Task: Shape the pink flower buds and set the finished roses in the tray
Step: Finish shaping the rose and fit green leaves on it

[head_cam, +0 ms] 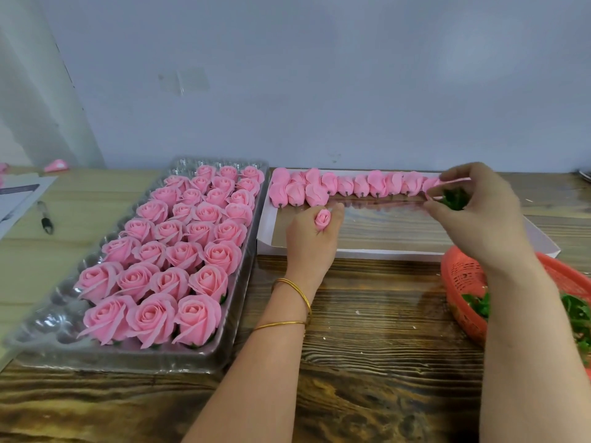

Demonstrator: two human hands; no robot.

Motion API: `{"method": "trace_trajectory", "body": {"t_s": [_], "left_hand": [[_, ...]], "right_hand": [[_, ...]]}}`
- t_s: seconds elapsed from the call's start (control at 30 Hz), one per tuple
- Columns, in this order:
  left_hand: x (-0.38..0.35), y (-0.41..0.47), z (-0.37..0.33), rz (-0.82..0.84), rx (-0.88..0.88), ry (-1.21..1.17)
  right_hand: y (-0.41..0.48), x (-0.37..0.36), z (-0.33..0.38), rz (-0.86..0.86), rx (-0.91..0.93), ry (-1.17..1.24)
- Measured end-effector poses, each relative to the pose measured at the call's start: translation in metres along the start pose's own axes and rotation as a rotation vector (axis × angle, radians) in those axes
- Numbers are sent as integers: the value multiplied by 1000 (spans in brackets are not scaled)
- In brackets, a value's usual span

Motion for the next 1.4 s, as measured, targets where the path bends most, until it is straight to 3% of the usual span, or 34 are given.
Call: {"method": "trace_trajectory", "body": {"t_s": [0.13,0.33,0.57,1.0,1.4], "left_hand": [[-1,0,1,-7,-9,5],[-1,2,1,-2,1,0],[-1,0,-3,-20,-13,9],[-1,1,-2,-57,-34,-88],[3,4,-7,-23,91,-501]], "right_hand": [[3,-29,13,88,72,113],[1,-69,20,161,183,71],[0,-93,7,177,121,-4],[-5,-111,3,293,201,-139],[-8,-117,2,246,179,-61]]}}
Point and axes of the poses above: each hand's wrist, its own y-axis towards the middle knuckle, its own x-axis out of the back of the hand, z = x × y, the point moved 1 cm from there along y, towards the middle knuckle, and after that the axes turned 12 degrees about z, right-handed, at the moved point
